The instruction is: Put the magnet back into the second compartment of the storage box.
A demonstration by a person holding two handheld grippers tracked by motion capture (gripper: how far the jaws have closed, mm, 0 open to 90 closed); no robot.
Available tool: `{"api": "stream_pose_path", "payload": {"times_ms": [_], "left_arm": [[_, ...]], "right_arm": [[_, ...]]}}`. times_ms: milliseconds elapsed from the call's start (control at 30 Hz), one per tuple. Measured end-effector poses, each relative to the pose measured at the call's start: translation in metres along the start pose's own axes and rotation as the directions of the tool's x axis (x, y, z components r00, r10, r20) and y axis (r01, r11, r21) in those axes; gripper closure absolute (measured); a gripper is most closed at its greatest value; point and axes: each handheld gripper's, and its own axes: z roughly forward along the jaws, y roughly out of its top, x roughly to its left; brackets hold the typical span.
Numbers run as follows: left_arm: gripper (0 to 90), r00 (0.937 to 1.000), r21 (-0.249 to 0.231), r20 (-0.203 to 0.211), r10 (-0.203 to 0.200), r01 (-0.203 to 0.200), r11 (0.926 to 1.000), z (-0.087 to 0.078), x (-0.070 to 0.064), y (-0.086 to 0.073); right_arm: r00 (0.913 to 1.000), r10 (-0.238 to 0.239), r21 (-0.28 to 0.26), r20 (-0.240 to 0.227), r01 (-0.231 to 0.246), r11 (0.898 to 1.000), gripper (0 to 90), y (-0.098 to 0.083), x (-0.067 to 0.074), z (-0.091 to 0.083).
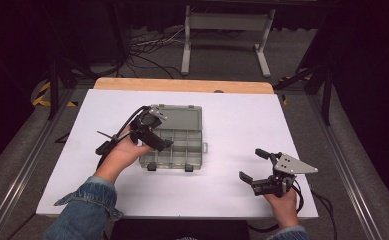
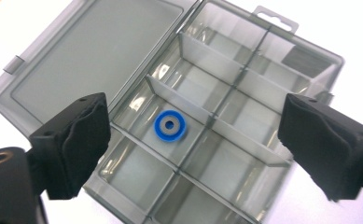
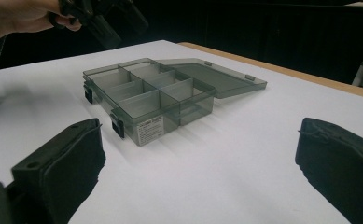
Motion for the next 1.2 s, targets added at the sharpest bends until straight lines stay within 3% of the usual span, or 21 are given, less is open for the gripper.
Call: {"api": "stream_pose_path", "payload": {"times_ms": [233, 400, 433, 467, 500, 533, 700, 767, 800, 833, 933, 967, 1100, 1200], "left_arm": [[3.9, 0.9996, -0.075, -0.026, 0.014, -0.016, 0.997, -0.02, -0.014, -0.013], [3.1, 0.9996, -0.14, -0.026, -0.007, 0.003, 0.9902, -0.032, -0.019, -0.024], [3.1, 0.9995, -0.193, -0.02, -0.025, 0.021, 0.9809, -0.038, -0.021, -0.031], [3.1, 0.9994, -0.212, -0.021, -0.029, 0.024, 0.977, -0.041, -0.021, -0.034], [3.1, 0.9992, -0.25, -0.017, -0.037, 0.032, 0.9678, -0.045, -0.023, -0.04], [3.1, 0.9992, -0.25, -0.017, -0.037, 0.032, 0.9678, -0.045, -0.023, -0.04], [2.4, 0.9984, -0.326, -0.043, -0.038, 0.022, 0.945, -0.055, -0.026, -0.056], [2.2, 0.9984, -0.363, -0.037, -0.043, 0.026, 0.9312, -0.059, -0.026, -0.062], [2.0, 0.9985, -0.394, -0.029, -0.045, 0.03, 0.9184, -0.061, -0.026, -0.067], [2.0, 0.9988, -0.412, -0.019, -0.046, 0.034, 0.9104, -0.062, -0.026, -0.07], [2.0, 0.9979, -0.501, 0.004, -0.064, 0.058, 0.8638, -0.068, -0.026, -0.086], [1.9, 0.9979, -0.501, 0.004, -0.064, 0.058, 0.8638, -0.068, -0.026, -0.086], [1.4, 0.9958, -0.581, -0.017, -0.09, 0.064, 0.8116, -0.071, -0.028, -0.106], [1.4, 0.9955, -0.608, -0.018, -0.093, 0.063, 0.7916, -0.072, -0.029, -0.119]], "right_arm": [[1.0, -0.001, 0.002, 0.002, 0.001, 1.0, 1.5, 0.0, 0.0, 0.0], [1.0, -0.002, 0.0, 0.004, 0.002, 1.0, 1.6, 0.0, 0.0, -0.001], [1.0, 0.0, 0.0, 0.006, 0.0, 1.0, 1.6, 0.0, 0.0, -0.001], [1.0, -0.001, -0.001, 0.007, 0.001, 1.0, 1.5, 0.0, 0.0, -0.001], [1.0, -0.001, 0.0, 0.007, 0.001, 1.0, 1.5, 0.0, 0.0, -0.001], [1.0, -0.001, 0.0, 0.007, 0.001, 1.0, 1.5, 0.0, 0.0, -0.001], [0.9999, -0.01, -0.005, 0.012, 0.01, 1.0, 1.6, 0.001, 0.0, -0.002], [0.9998, -0.012, -0.004, 0.015, 0.012, 1.0, 1.6, 0.001, 0.0, -0.003], [0.9998, -0.013, -0.006, 0.017, 0.013, 1.0, 1.6, 0.001, -0.001, -0.003], [0.9998, -0.013, -0.011, 0.017, 0.013, 1.0, 1.6, 0.001, -0.001, -0.004], [0.9997, -0.016, -0.009, 0.019, 0.016, 1.0, 1.6, 0.001, -0.001, -0.004], [0.9997, -0.016, -0.009, 0.019, 0.016, 1.0, 1.6, 0.001, -0.001, -0.004], [0.9995, -0.025, -0.016, 0.02, 0.025, 1.0, 1.6, 0.002, -0.001, -0.005], [0.9993, -0.03, -0.021, 0.023, 0.03, 0.999, 1.5, 0.002, -0.001, -0.006]]}}
